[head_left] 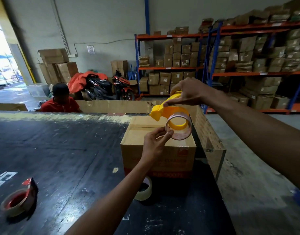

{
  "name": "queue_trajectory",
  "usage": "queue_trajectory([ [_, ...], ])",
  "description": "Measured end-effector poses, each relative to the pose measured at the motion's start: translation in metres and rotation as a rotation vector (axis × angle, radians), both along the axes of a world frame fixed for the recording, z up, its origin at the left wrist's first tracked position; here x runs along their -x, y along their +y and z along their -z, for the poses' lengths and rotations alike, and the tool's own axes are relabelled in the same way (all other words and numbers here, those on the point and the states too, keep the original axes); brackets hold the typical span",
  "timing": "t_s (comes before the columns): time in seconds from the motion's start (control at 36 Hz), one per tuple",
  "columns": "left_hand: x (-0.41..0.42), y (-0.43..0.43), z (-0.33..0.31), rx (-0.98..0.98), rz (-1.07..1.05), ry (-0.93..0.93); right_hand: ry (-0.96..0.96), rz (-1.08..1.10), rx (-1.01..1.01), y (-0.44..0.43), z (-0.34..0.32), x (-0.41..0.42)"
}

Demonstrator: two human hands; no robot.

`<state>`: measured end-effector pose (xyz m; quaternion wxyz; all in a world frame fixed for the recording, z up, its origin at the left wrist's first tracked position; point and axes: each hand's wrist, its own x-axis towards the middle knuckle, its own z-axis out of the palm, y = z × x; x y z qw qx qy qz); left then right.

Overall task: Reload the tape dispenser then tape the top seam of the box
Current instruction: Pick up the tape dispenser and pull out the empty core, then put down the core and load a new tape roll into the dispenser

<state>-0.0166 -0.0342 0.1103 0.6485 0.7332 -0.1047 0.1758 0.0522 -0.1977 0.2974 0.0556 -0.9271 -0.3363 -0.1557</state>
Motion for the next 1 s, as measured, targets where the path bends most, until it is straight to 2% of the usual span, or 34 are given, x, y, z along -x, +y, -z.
queue_trajectory([
  [0.19,0.014,-0.003,0.045,0.111,0.053,0.134,-0.013,0.033,-0.052,-0.008,-0.002,-0.009],
  [0.33,0.023,-0.014,0.097,0.079,0.092,0.311,0.020,0.059,-0.061,-0.006,-0.001,-0.013],
  [0.5,0.022,-0.022,0.147,-0.233,0.023,0.530,0.053,0.076,-0.051,-0.005,0.001,-0.014],
  [0.69,0.013,-0.028,0.187,-0.465,-0.065,0.697,0.074,0.056,-0.049,-0.009,0.003,-0.014],
  [1.0,0.007,-0.035,0.203,-0.505,-0.171,0.804,0.058,0.009,-0.044,-0.009,0.012,-0.014],
])
